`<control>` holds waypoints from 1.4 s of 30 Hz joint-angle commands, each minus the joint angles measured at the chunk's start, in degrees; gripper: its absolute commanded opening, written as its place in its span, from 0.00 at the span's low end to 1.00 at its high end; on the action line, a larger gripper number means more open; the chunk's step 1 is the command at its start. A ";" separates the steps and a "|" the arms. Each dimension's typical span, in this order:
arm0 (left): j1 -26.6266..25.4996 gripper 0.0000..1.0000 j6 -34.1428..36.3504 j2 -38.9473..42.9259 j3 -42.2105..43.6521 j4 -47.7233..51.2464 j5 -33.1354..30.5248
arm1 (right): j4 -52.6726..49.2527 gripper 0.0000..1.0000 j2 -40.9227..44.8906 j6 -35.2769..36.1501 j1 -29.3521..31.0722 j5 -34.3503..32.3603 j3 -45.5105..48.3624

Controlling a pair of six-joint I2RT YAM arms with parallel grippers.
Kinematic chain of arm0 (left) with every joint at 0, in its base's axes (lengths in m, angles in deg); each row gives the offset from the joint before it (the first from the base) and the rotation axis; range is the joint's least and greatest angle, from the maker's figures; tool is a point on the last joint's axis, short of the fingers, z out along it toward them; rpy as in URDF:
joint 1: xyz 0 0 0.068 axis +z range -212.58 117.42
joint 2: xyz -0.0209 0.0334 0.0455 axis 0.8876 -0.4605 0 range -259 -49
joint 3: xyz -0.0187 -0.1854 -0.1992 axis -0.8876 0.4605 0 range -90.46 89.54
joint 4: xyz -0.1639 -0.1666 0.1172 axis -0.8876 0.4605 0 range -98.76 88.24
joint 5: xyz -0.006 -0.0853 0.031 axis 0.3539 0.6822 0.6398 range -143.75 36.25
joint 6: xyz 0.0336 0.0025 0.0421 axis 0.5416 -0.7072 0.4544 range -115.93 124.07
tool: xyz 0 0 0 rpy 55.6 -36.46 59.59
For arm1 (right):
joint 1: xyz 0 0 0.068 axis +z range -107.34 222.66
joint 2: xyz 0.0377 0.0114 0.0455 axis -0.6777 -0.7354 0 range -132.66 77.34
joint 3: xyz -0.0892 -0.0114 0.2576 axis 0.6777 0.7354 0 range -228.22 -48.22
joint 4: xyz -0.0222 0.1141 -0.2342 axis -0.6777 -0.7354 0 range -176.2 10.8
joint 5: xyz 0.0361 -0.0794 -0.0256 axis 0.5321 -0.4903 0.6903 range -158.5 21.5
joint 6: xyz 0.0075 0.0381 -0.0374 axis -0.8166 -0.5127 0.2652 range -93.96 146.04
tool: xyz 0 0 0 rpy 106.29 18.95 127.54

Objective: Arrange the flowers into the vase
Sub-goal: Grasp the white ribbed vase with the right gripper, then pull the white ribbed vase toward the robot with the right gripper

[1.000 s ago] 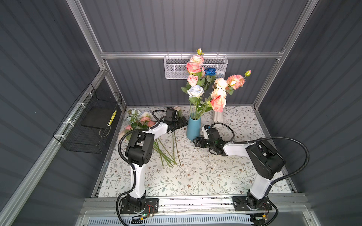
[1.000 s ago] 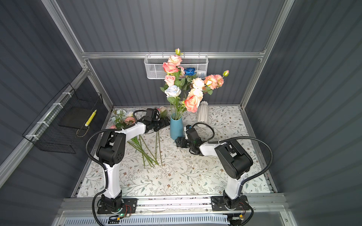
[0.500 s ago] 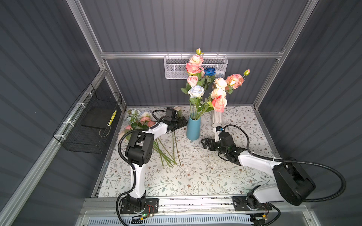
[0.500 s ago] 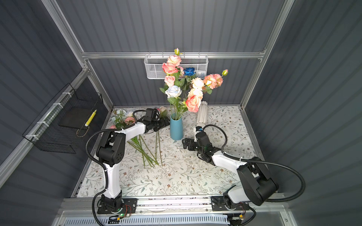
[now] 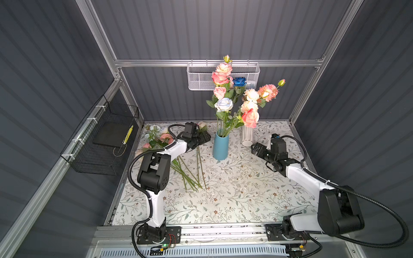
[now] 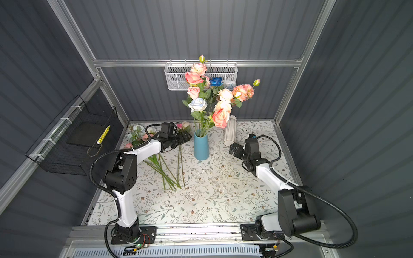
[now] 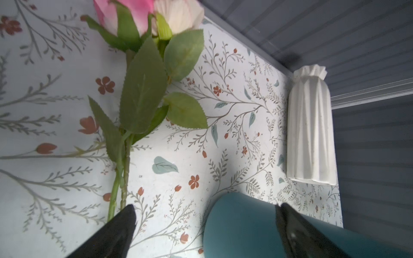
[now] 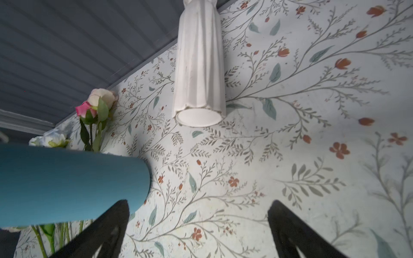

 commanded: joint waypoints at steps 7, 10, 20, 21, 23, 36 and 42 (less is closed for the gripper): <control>0.34 1.00 -2.66 8.19 8.75 -2.64 -0.58 | -12.41 0.99 -21.48 6.35 -4.53 6.06 -25.48; 0.34 1.00 -5.59 11.47 14.01 -6.15 1.10 | -14.93 0.99 -28.14 7.72 -4.55 8.49 -33.07; 0.01 1.00 -9.02 23.79 28.26 -11.62 5.98 | -28.02 0.99 -44.42 10.48 -2.13 8.58 -54.18; -0.08 1.00 -9.01 24.75 29.08 -11.50 6.24 | -29.85 0.99 -45.79 10.93 -1.81 7.56 -56.27; -0.18 1.00 -8.63 26.90 30.73 -11.07 7.09 | -35.49 0.99 -49.61 11.34 -1.16 5.26 -62.77; -0.32 1.00 -7.28 35.33 37.63 -8.78 7.43 | -54.74 0.99 -64.04 12.66 0.87 -2.56 -86.15; -0.28 1.00 -6.66 36.05 37.73 -7.95 7.42 | -55.68 0.88 -65.70 12.58 1.07 -1.46 -87.61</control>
